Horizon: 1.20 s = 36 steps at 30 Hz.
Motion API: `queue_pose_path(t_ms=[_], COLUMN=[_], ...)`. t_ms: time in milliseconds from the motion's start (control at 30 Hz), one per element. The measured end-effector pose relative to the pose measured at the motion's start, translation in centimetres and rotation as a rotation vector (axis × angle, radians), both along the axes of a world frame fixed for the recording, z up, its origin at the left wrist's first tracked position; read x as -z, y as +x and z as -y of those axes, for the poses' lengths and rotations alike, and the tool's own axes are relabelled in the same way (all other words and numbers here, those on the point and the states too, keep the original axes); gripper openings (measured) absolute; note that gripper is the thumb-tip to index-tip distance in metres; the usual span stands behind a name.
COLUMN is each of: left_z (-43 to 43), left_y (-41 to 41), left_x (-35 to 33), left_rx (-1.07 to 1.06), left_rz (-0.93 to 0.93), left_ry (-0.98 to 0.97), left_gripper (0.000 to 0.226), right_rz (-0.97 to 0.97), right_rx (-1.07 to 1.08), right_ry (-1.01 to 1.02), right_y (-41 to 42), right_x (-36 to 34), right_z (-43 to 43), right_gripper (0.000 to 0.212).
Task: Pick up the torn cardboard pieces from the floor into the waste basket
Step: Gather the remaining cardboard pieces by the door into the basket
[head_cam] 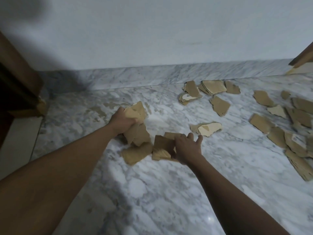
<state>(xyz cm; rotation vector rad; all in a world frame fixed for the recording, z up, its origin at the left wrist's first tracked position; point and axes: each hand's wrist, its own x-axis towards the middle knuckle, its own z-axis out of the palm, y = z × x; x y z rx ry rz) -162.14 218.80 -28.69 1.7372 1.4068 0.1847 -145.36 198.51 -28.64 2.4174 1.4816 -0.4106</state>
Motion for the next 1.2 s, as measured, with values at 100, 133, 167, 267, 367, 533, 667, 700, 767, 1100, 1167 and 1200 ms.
queue_pose_path(t_ms=[100,133,167,267,367,533,667,700,767,1100,1167,1200], left_z=[-1.1,-1.4,-1.6,-2.1,-1.7,-0.4,-1.0,-1.2,-1.5,-0.4,1.3,2.4], left_y=[0.3,0.3,0.3,0.0,-0.7,-0.2,0.7,0.8,0.9,0.6,1.7,2.7], left_x=[0.5,0.4,0.4,0.5,1.0,1.1,0.8,0.9,0.9,1.7,1.0,0.6], left_rx=[-0.069,-0.094,-0.121,-0.196,-0.108,-0.117,-0.018,0.002,0.004,0.186,0.305,0.399], left_rz=[0.032,0.056,0.082,0.073,-0.044,-0.170,-0.311,-0.335,-0.322,-0.134,-0.070,-0.077], left_ry=[-0.030,-0.023,-0.023,-0.024,-0.028,0.048,0.041,0.014,-0.071,-0.158,-0.228,-0.215], left_gripper=[0.079,0.080,0.079,0.076,0.080,0.073,0.098,0.103,0.103,0.075,0.057,0.057], right_rz=[0.051,0.036,-0.001,-0.142,-0.260,-0.294,-0.211,-0.203,-0.224,-0.656,-0.774,-0.785], right_rx=[0.019,0.029,0.050,0.090,-0.071,-0.469,-0.564,-0.545,-0.467,0.260,0.471,0.570], right_ry=[0.112,0.147,0.170,0.175,0.124,0.088,0.081,0.084,0.066,-0.047,0.069,0.151], right_y=[-1.3,-1.5,-1.5,-1.6,-3.7,-9.5,-11.3,-11.4,-11.2,-1.3,2.9,5.0], right_x=[0.5,0.6,0.4,-1.4,-2.9,-1.3,0.9,1.1,1.4,-0.3,-1.4,-2.0], right_z=[0.9,1.4,1.9,2.6,1.2,-4.0,-5.6,-5.4,-4.2,2.8,5.1,6.3], right_gripper=[0.059,0.063,0.064,0.041,0.031,0.049,0.056,0.058,0.066,0.046,0.039,0.032])
